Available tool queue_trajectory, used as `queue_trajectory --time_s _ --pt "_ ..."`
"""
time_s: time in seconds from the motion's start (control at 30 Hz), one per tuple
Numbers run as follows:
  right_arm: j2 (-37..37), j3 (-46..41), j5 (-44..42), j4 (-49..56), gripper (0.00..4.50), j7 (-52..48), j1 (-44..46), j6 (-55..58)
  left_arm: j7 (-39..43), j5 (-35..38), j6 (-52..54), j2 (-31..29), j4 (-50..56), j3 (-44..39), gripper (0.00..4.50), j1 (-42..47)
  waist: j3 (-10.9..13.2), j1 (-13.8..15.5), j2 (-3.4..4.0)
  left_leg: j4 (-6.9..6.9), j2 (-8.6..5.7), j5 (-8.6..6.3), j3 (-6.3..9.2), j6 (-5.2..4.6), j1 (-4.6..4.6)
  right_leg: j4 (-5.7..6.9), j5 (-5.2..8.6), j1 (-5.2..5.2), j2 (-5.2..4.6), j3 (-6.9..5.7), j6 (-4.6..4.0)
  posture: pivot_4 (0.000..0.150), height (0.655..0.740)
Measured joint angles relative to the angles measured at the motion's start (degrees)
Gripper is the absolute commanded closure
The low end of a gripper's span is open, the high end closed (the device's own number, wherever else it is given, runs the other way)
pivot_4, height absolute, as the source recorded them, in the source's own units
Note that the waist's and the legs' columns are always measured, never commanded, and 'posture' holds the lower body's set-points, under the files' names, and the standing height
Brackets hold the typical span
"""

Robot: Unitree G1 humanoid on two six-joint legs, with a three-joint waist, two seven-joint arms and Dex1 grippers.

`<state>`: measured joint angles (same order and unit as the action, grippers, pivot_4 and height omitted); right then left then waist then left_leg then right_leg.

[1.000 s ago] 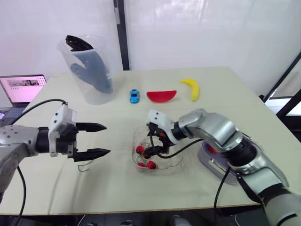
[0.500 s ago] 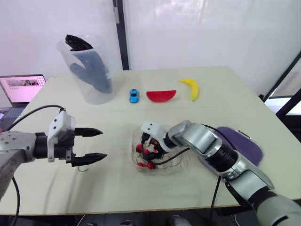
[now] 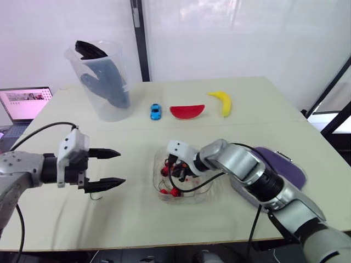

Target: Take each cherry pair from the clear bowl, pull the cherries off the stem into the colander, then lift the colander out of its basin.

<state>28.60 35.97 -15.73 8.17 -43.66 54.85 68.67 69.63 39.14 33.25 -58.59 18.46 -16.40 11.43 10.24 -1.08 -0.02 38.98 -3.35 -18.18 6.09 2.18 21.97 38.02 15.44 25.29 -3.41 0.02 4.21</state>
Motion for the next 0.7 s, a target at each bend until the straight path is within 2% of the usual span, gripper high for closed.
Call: queue_trajectory --time_s 0.13,0.17,0.23,0.33,0.7 --pt "0.0 -0.8 -0.7 1.9 3.80 -1.2 0.4 0.9 -0.3 -0.2 0.0 0.1 -0.4 0.9 0.00 1.2 0.0 -0.1 0.00 0.00 0.00 0.00 0.00 0.00 0.00 0.03 0.00 0.03 0.02 0.00 0.00 0.150 0.7400" --pt "-0.3 -1.2 -0.8 2.0 3.26 -1.1 0.6 1.2 -0.4 -0.2 0.0 0.2 -0.4 1.3 0.00 1.5 0.0 -0.1 0.00 0.00 0.00 0.00 0.00 0.00 0.01 0.03 0.00 0.03 0.02 0.00 0.00 0.150 0.7400" --pt "-1.0 -1.9 -0.8 2.0 2.56 -0.5 0.9 1.4 -0.6 -0.2 0.1 0.2 -0.4 1.7 0.00 1.7 0.0 -0.1 0.00 0.00 0.00 0.00 0.00 0.00 0.01 0.02 0.00 0.03 0.01 0.01 0.00 0.150 0.7400" --pt "-2.7 -2.5 -0.2 1.4 1.13 0.9 1.2 1.1 -0.9 -0.2 0.1 0.2 -0.5 1.8 0.00 2.2 0.0 0.0 0.00 0.00 0.00 0.01 0.01 0.01 0.01 0.03 0.00 0.03 0.02 0.00 0.00 0.150 0.7400" --pt "-8.4 -2.4 1.2 -3.2 1.13 4.5 0.9 1.6 -1.0 0.1 1.2 0.2 -0.6 2.2 0.00 2.8 0.0 -0.1 0.00 0.02 0.00 0.02 0.01 0.03 0.04 0.06 0.00 0.07 0.02 0.00 0.00 0.150 0.7400"
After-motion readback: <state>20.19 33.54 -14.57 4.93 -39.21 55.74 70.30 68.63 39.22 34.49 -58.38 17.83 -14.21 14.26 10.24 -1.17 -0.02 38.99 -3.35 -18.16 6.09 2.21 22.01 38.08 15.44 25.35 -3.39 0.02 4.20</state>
